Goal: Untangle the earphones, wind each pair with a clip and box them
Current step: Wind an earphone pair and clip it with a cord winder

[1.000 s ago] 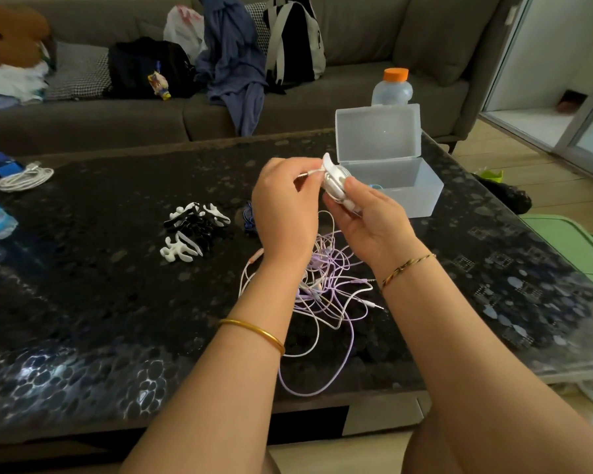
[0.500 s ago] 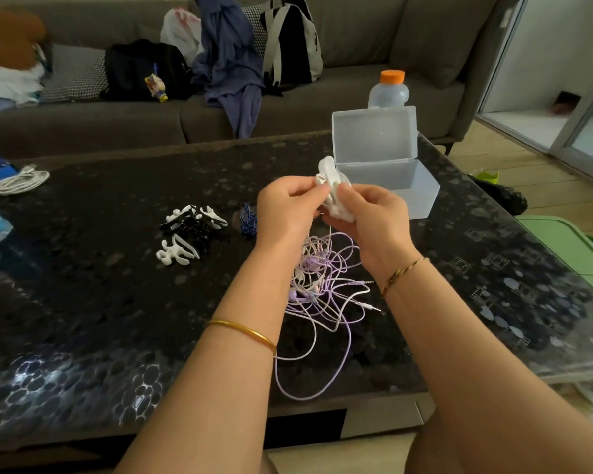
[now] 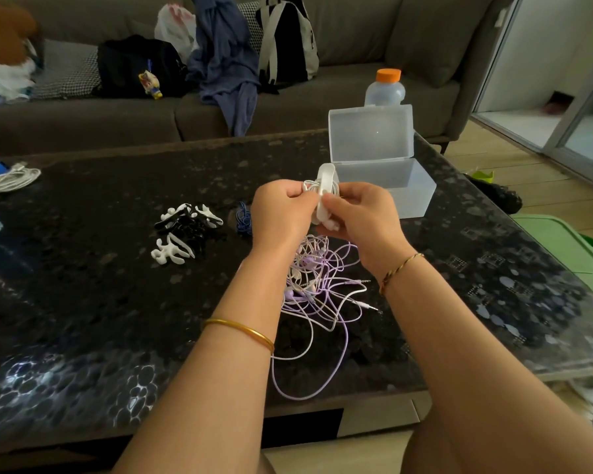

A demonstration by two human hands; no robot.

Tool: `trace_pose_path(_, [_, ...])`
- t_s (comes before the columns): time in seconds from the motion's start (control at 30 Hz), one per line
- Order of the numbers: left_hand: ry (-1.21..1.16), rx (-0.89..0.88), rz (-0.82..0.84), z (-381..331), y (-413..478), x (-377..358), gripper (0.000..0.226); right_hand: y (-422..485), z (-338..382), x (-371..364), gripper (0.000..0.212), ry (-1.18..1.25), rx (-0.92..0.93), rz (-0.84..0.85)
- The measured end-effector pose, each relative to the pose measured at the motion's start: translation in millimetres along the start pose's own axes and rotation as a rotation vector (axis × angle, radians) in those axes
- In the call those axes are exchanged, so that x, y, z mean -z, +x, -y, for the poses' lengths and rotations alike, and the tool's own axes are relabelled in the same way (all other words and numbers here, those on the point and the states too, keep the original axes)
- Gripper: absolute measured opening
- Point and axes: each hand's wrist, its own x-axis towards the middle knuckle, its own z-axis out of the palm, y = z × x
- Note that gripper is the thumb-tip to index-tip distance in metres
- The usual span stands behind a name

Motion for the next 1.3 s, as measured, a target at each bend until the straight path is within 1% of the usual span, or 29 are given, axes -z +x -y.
trace_pose_path(0.1, [-0.064, 0.045, -0.017, 2, 3, 0, 0.026, 1, 0, 0, 0.025, -0.021, 0.014, -0.017])
trace_pose_path(0.2, [-0.143, 0.119, 0.019, 5, 7, 2, 0.037, 3, 0, 4, 0.024, 0.011, -0.005, -0.008])
trace_pose_path(0.27, [-0.22, 0.156, 0.06, 6, 6, 3, 0.036, 3, 0, 6, 0.024, 0.093, -0.041, 0.004])
trace_pose_path(0.4, [-0.373, 0.227, 0.121, 7, 6, 3, 0.027, 2, 1, 7, 0.025, 0.239, -0.061, 0.028])
trace_pose_path(0.47, [-0.468, 0.255, 0.163, 7, 6, 3, 0.029, 2, 0, 7, 0.026, 0.267, -0.063, 0.047])
trace_pose_path(0.6, [-0.439, 0.249, 0.245, 3, 7, 3, 0.036, 4, -1, 9, 0.026, 0.174, -0.071, 0.053])
trace_pose_path(0.67, [-0.385, 0.29, 0.266, -1, 8, 4, 0.028, 5, -1, 10, 0.026, 0.098, -0.04, 0.053])
trace_pose_path(0.73, [-0.3, 0.307, 0.25, -2, 9, 3, 0.018, 3, 1, 10, 0.025, 0.027, 0.004, 0.076])
trace_pose_path(0.83, [-0.248, 0.245, 0.236, 3, 10, 2, 0.011, 0, 2, 9, 0.024, 0.0, 0.053, 0.103])
trace_pose_path(0.93, [-0.359, 0.249, 0.197, 4, 12, 5, 0.009, -1, 4, 10, 0.013, 0.007, 0.061, 0.063])
trace_pose_path(1.0, [-0.446, 0.287, 0.147, 6, 14, 8, 0.015, -1, 4, 11, 0.007, -0.022, 0.074, 0.073])
trace_pose_path(1.1, [-0.518, 0.33, 0.111, 8, 15, 10, 0.016, -2, 3, 10, 0.01, -0.012, 0.096, 0.075])
trace_pose_path(1.23, [-0.6, 0.328, 0.029, 8, 16, 7, 0.008, 0, 0, 4, 0.006, -0.223, 0.237, -0.034])
trace_pose_path(1.3, [-0.64, 0.324, -0.027, 8, 17, 4, 0.008, -2, 0, 0, 0.007, -0.196, 0.261, -0.04])
